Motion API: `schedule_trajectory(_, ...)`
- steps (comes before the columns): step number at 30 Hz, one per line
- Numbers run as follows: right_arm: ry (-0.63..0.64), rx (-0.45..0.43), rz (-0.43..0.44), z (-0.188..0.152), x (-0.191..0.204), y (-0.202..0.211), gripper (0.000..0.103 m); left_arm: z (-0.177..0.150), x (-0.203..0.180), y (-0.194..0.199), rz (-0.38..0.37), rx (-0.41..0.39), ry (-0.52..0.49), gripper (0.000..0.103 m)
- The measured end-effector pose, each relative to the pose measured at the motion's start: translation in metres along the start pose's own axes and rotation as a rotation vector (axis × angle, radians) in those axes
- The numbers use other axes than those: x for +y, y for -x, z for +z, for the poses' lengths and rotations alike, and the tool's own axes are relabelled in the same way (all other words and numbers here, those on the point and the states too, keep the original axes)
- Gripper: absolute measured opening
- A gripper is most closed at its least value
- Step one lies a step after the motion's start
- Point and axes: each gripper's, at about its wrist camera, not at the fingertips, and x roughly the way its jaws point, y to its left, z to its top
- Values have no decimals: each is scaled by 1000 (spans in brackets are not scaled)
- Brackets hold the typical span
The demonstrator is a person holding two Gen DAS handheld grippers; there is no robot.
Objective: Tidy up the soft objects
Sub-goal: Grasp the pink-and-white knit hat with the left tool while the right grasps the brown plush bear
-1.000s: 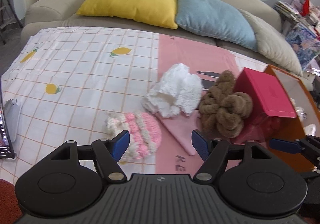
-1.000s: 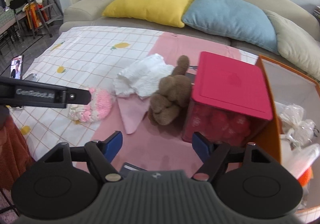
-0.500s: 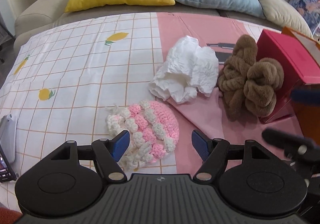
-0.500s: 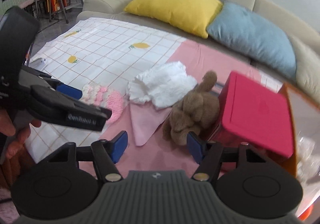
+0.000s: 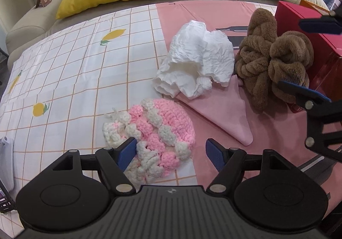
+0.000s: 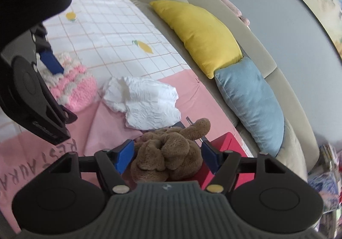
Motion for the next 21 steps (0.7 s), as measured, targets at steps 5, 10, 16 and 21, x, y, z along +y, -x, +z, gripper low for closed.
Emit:
schedule_trajectory(5, 115, 2, -24, -3, 13, -13, 72, -2, -4, 0, 41, -1, -57, 66)
schedule_trajectory(10, 169, -8, -42, -8, 20, -21, 68, -2, 0, 2, 53, -14, -41, 52)
schedule_trajectory(16, 141, -30, -34, -7, 15, -19, 49, -2, 1, 9, 55, -50, -31, 33)
schedule_trajectory(21, 83, -43, -15, -4, 6, -11, 34, 1, 3, 26, 56, -106, 9, 29)
